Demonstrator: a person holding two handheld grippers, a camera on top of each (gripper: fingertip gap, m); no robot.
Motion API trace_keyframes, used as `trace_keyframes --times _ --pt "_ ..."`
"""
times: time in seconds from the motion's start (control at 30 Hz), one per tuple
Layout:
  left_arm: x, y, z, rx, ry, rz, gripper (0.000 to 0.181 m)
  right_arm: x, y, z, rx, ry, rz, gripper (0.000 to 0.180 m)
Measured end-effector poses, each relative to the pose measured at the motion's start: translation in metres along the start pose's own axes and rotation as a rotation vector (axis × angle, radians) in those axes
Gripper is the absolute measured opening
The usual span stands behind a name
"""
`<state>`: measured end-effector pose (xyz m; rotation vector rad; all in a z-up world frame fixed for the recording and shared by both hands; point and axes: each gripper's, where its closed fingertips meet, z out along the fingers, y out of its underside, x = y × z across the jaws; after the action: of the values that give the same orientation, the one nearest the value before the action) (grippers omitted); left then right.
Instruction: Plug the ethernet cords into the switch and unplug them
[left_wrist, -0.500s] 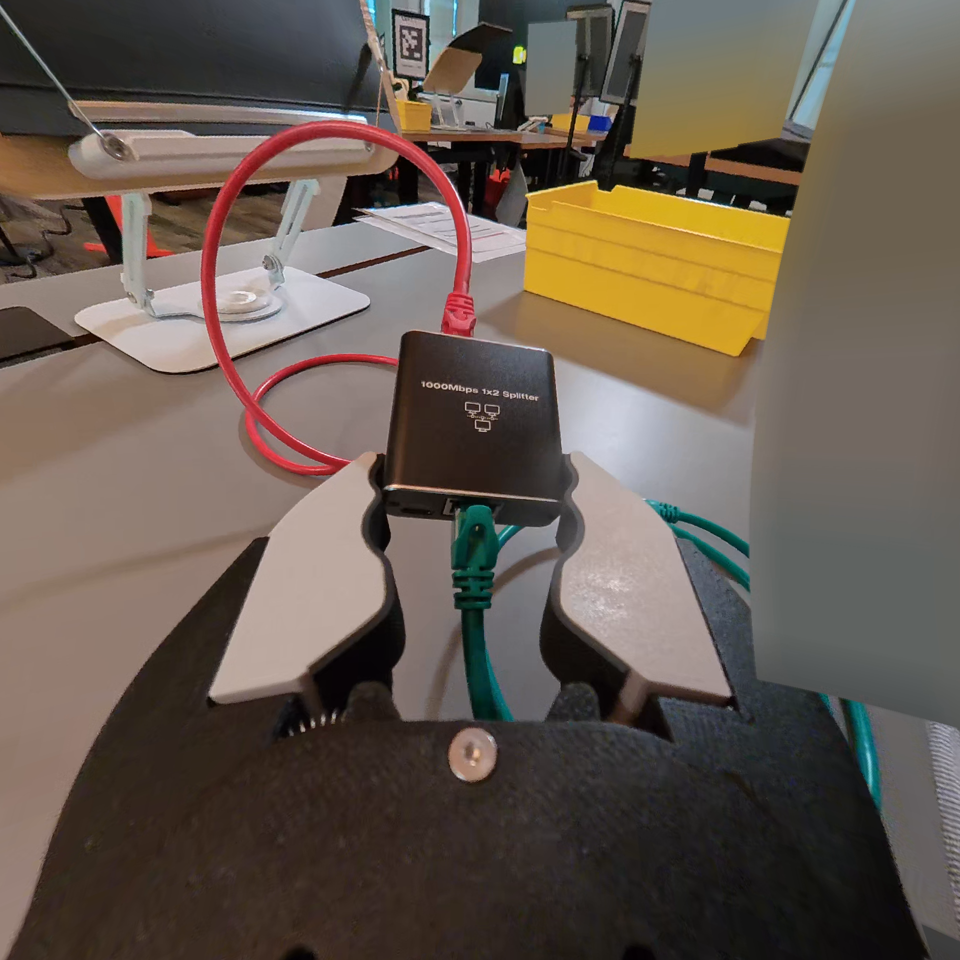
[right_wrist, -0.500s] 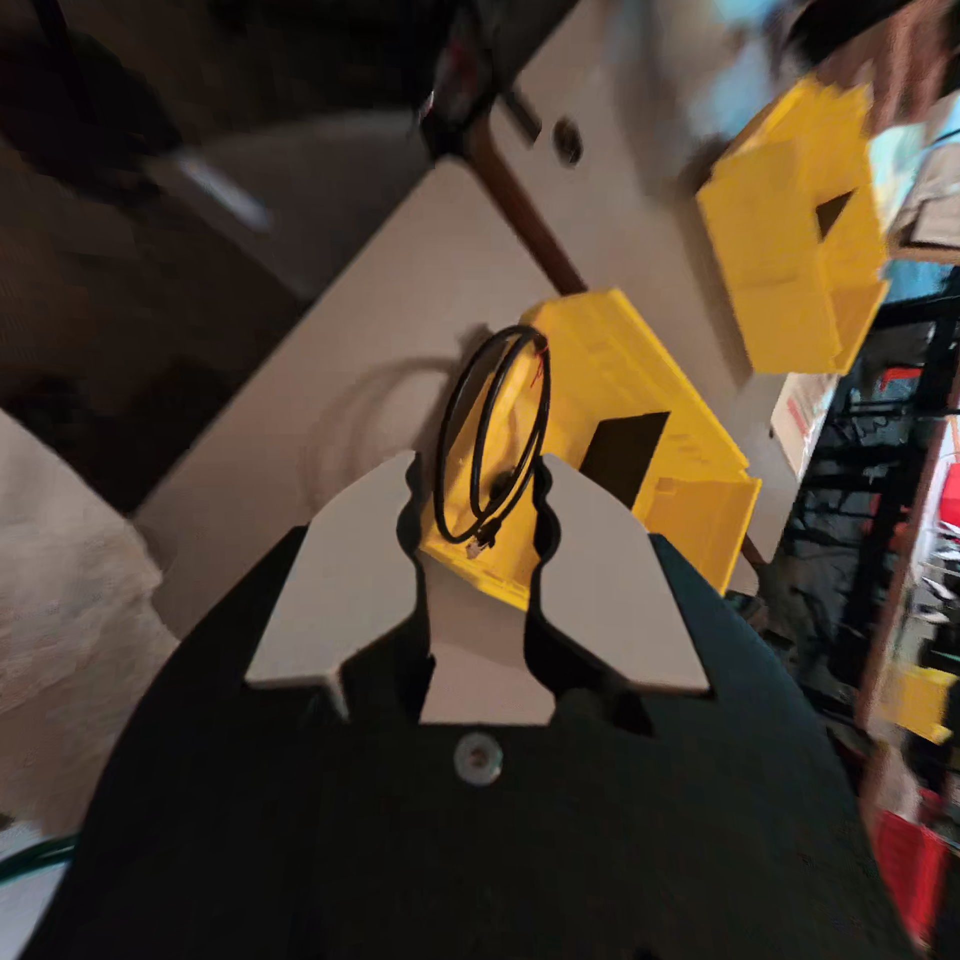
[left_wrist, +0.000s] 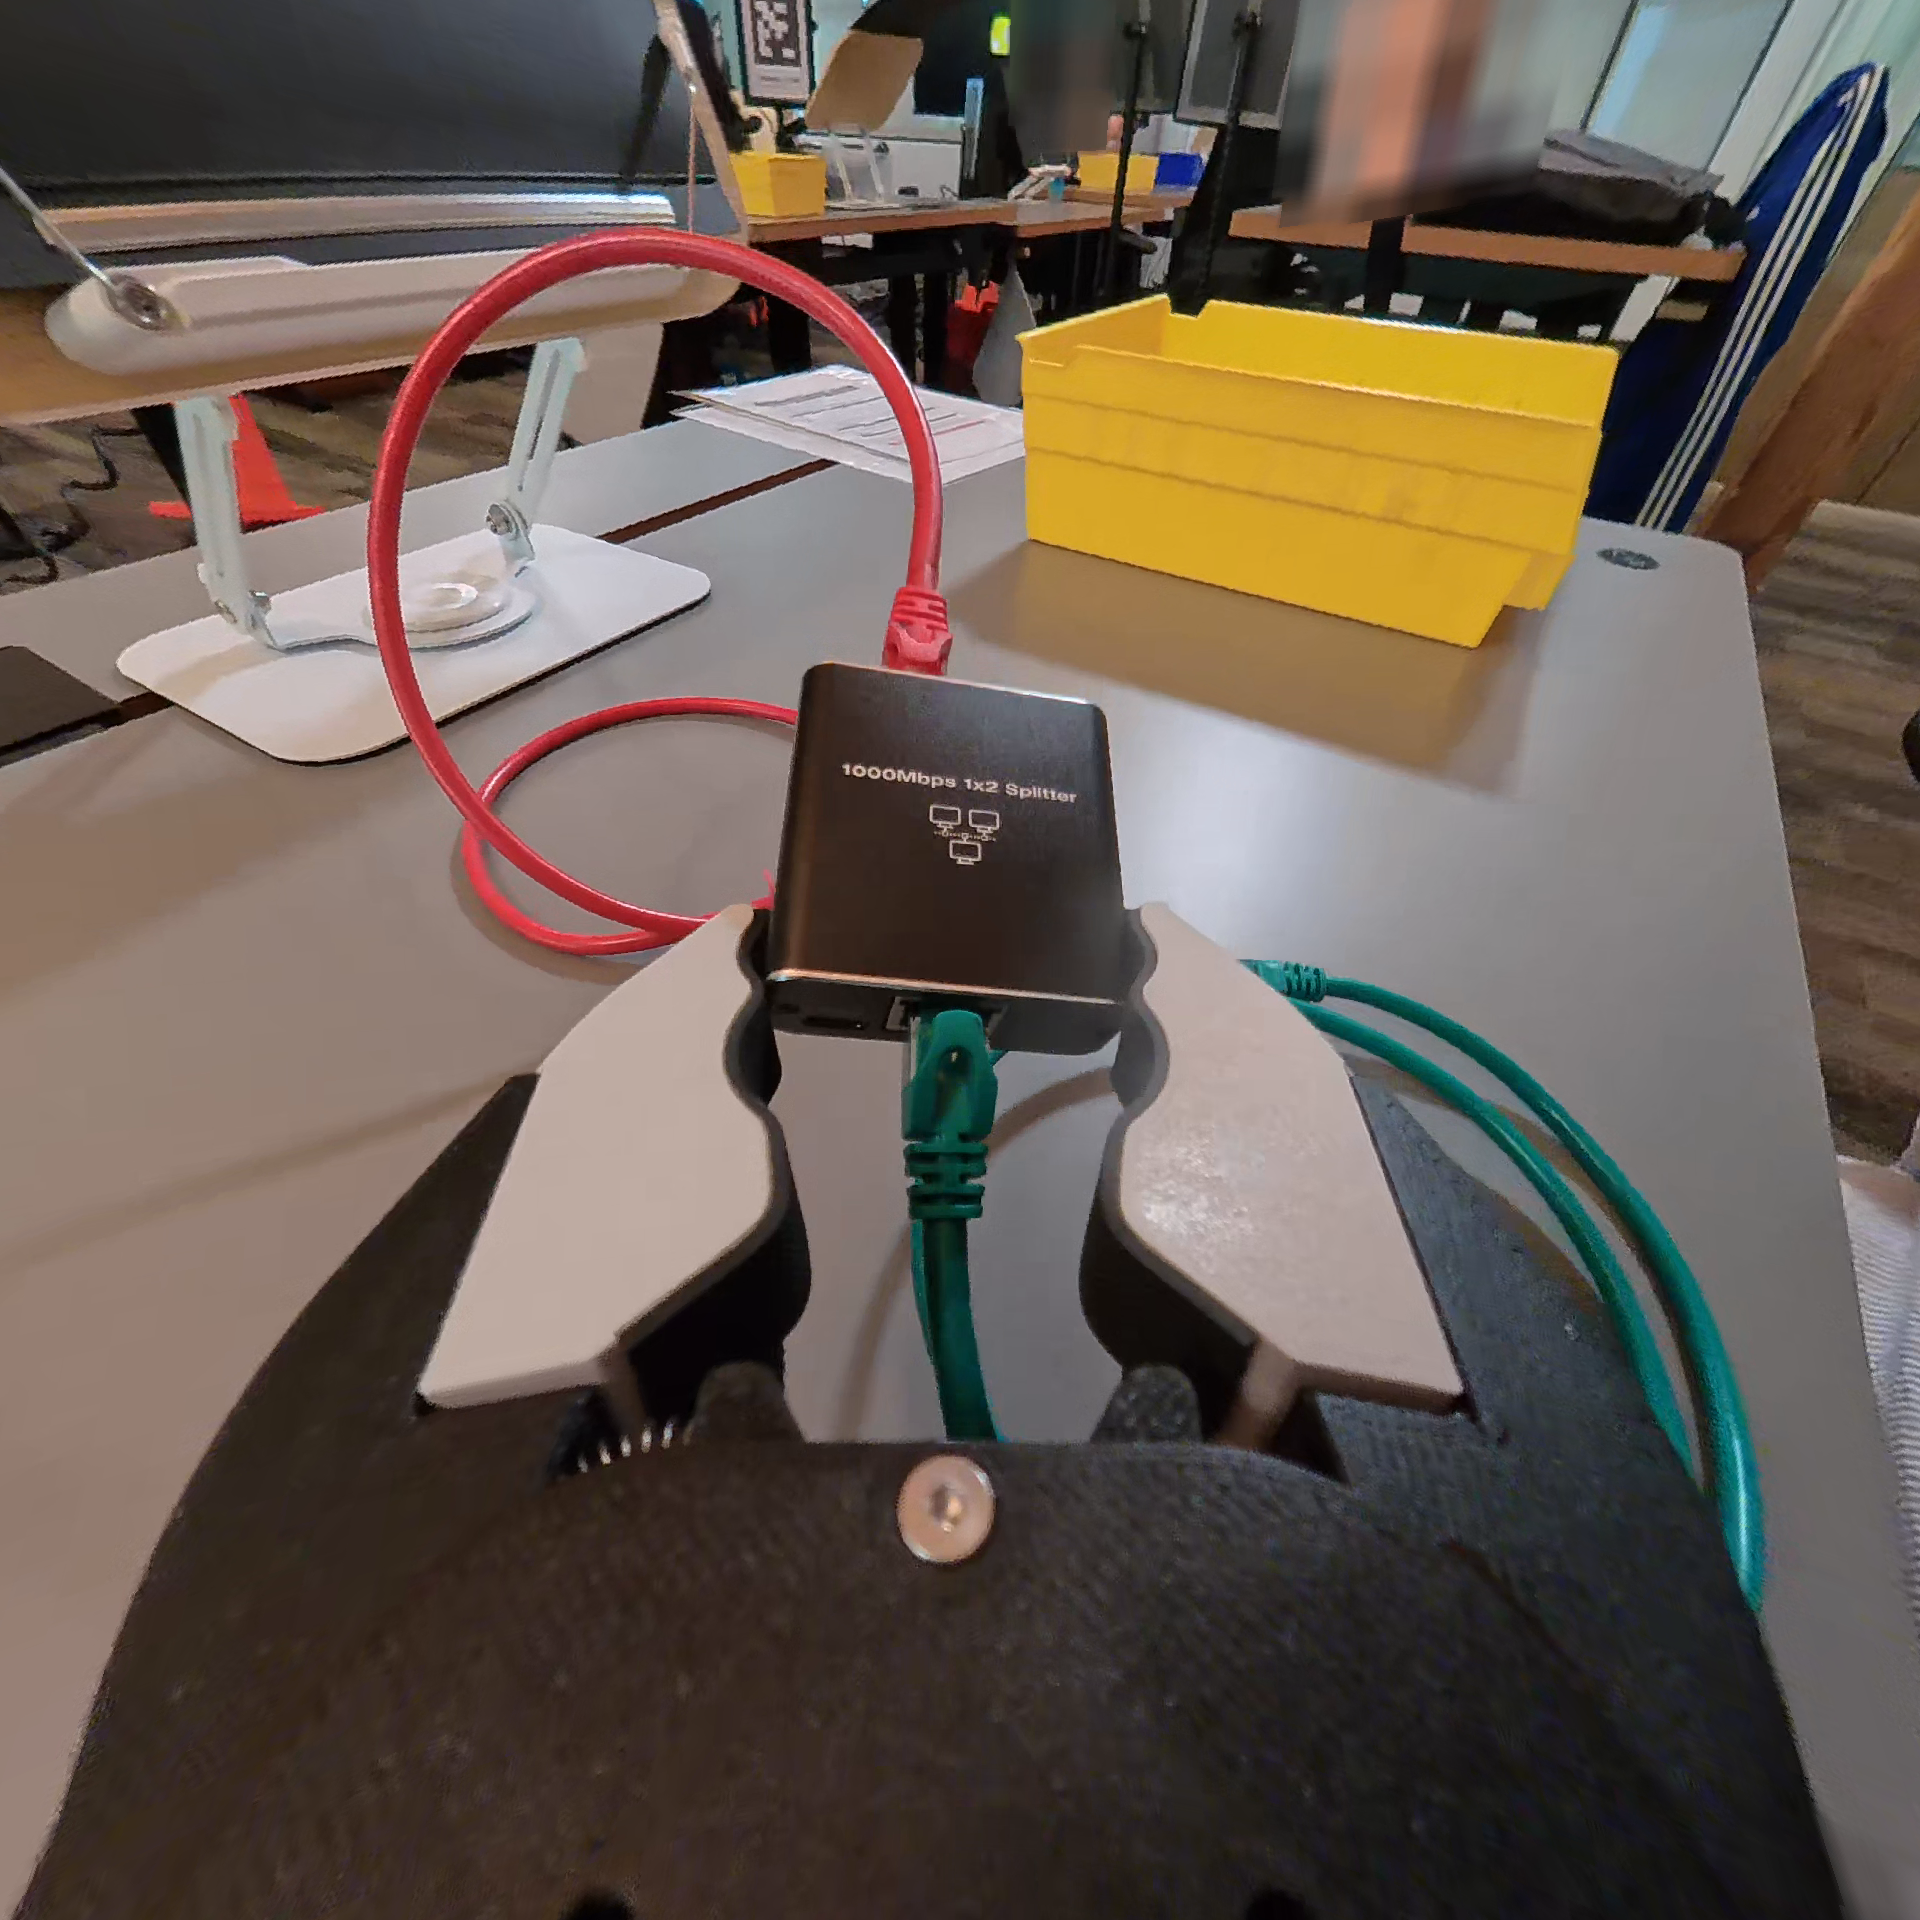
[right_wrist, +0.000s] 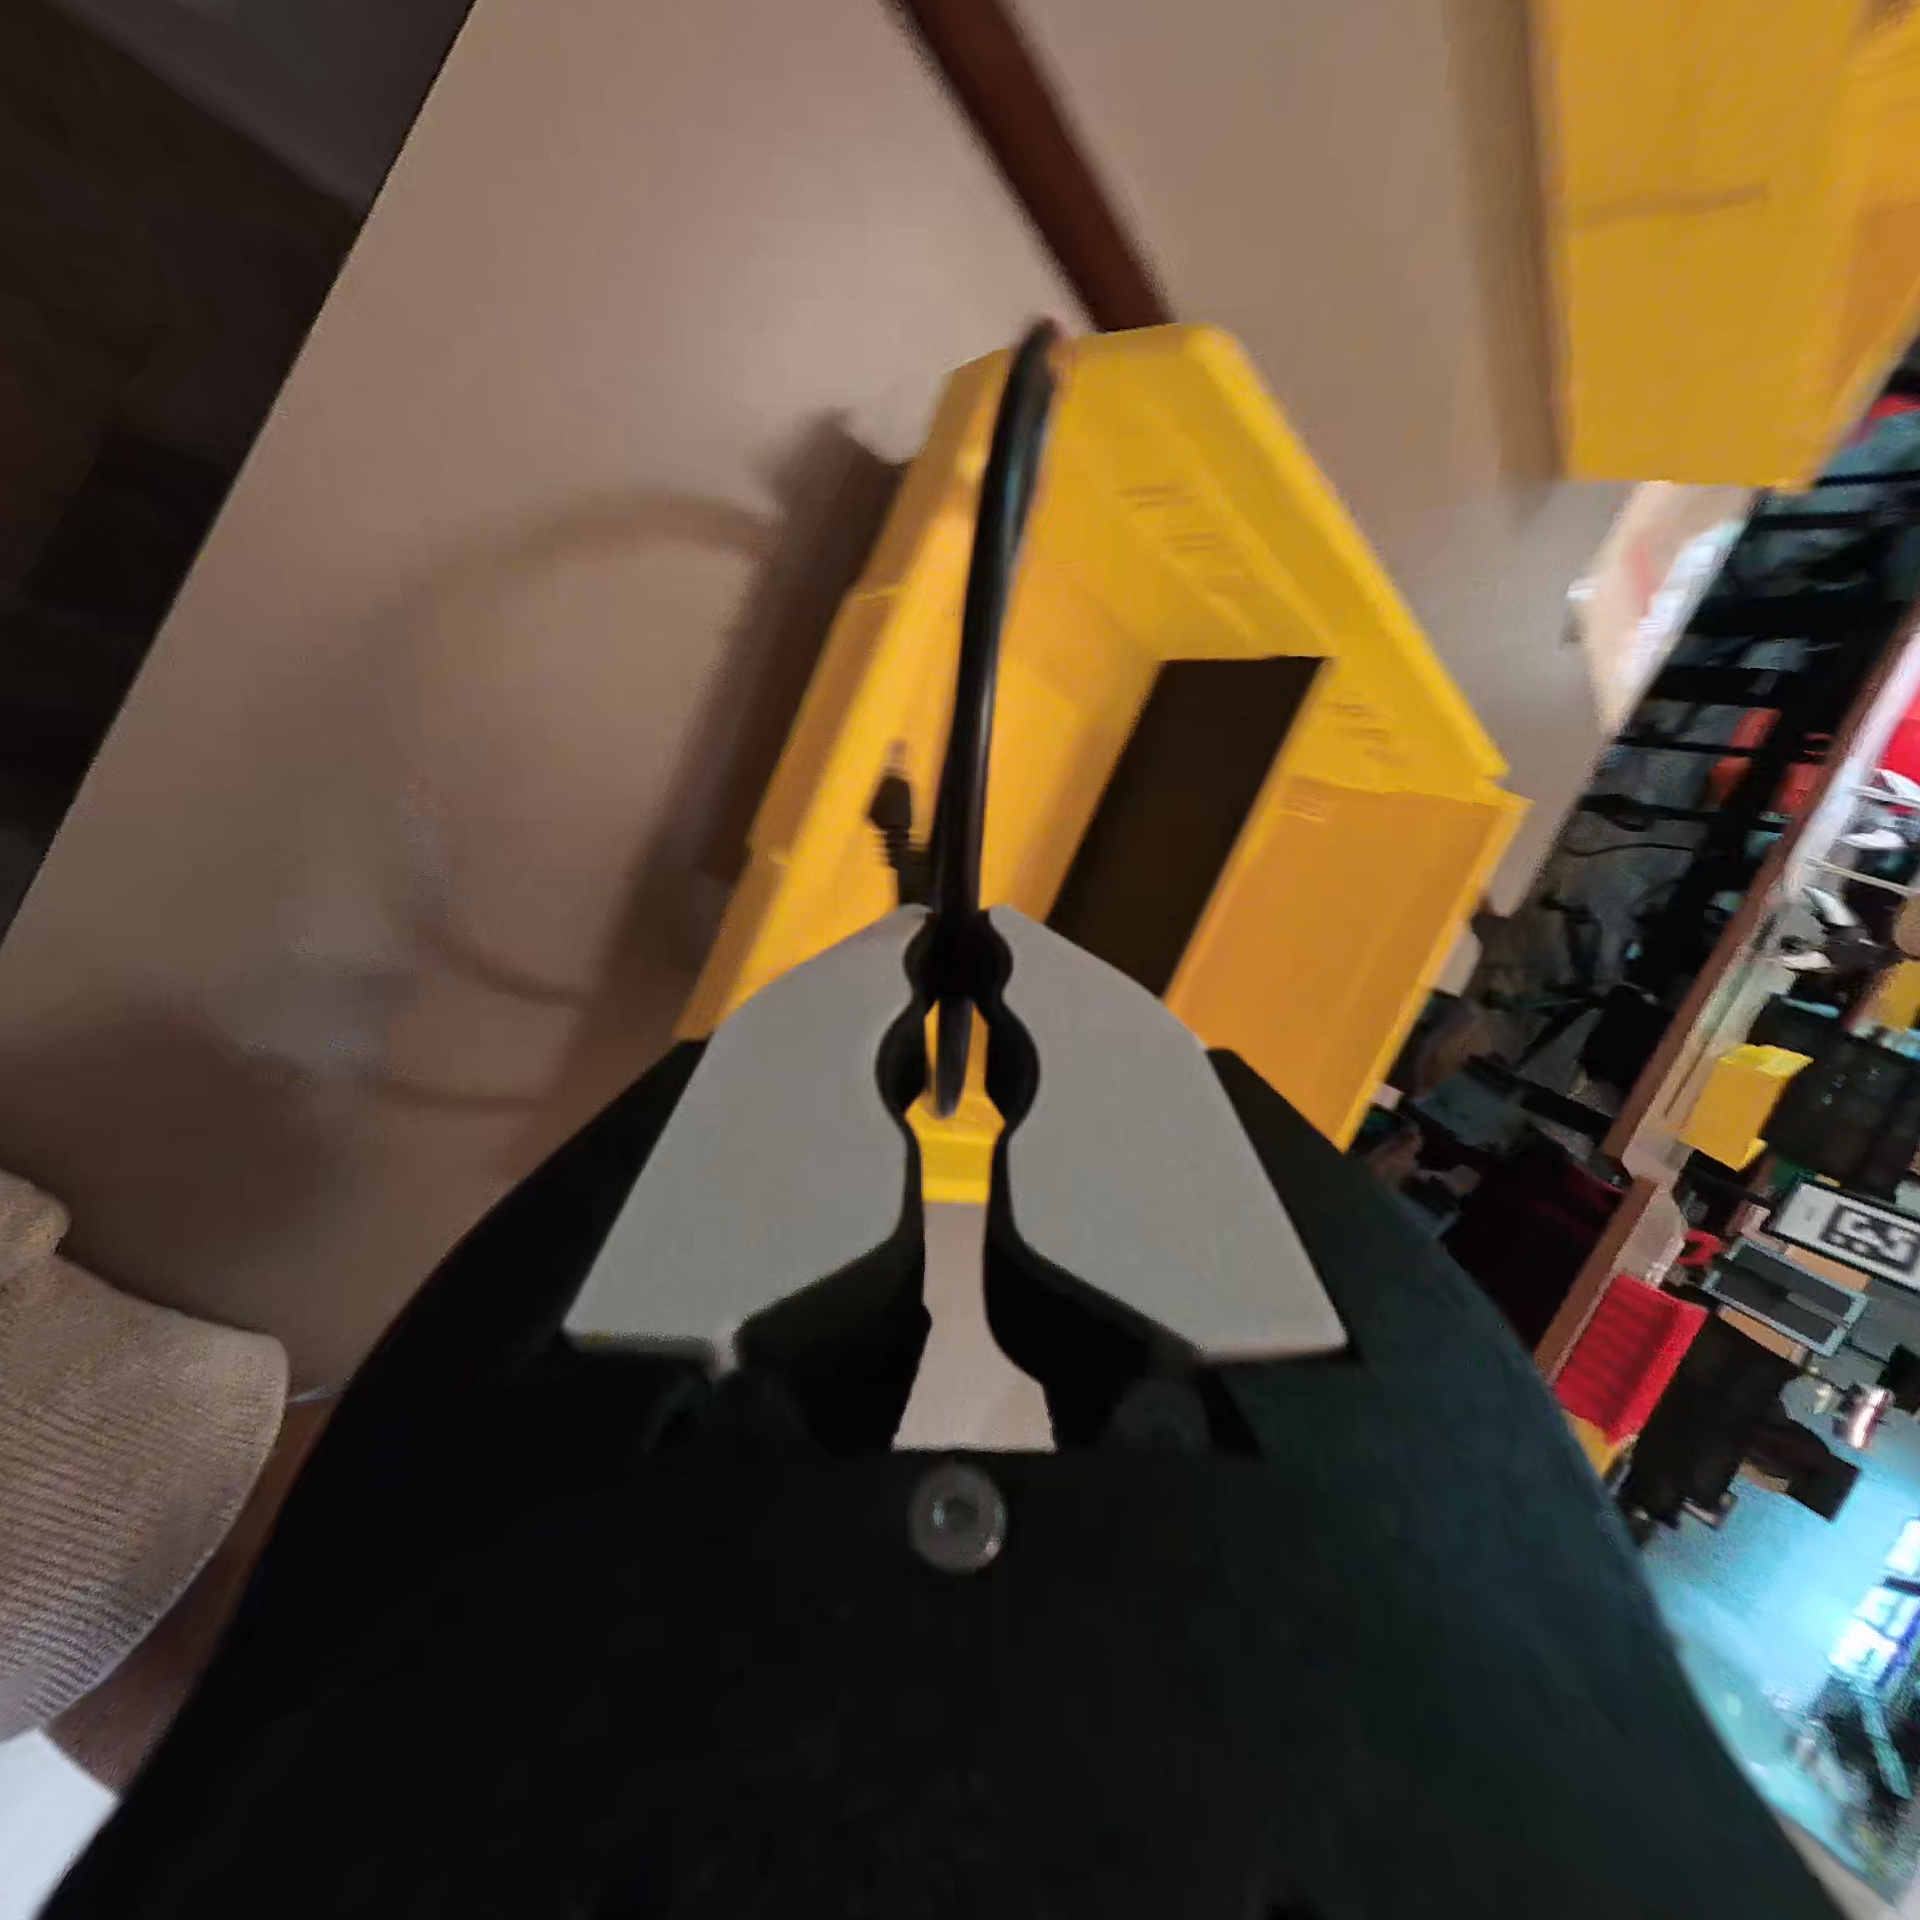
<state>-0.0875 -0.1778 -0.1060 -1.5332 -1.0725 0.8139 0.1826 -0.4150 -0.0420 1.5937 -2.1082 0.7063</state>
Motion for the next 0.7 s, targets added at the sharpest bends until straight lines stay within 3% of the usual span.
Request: trace_keyframes --times 0.03,0.2,0.33,0.43,0.57,0.7 --pt "0.001 0.001 0.001 -0.006 0.0 0.011 0.062 0.016 0.003 -0.017 0.042 0.047 0.039 0.006" --pt "0.003 0.002 0.001 -0.015 0.005 0.028 0.063 0.08 0.063 -0.13 0.203 0.307 0.228 0.006" --pt "0.0 -0.001 -0.001 0.006 0.009 -0.008 0.062 0.092 0.154 -0.226 0.244 0.509 0.391 0.006" --pt "-0.004 -0.003 -0.005 0.035 0.012 -0.053 0.063 0.068 0.235 -0.28 0.196 0.637 0.511 0.006" --pt "-0.009 -0.006 -0.009 0.071 0.024 -0.111 0.062 -0.001 0.341 -0.309 0.089 0.724 0.692 0.006" --pt "-0.007 -0.006 -0.008 0.076 0.045 -0.143 0.062 -0.1 0.427 -0.281 -0.058 0.69 0.866 0.006"
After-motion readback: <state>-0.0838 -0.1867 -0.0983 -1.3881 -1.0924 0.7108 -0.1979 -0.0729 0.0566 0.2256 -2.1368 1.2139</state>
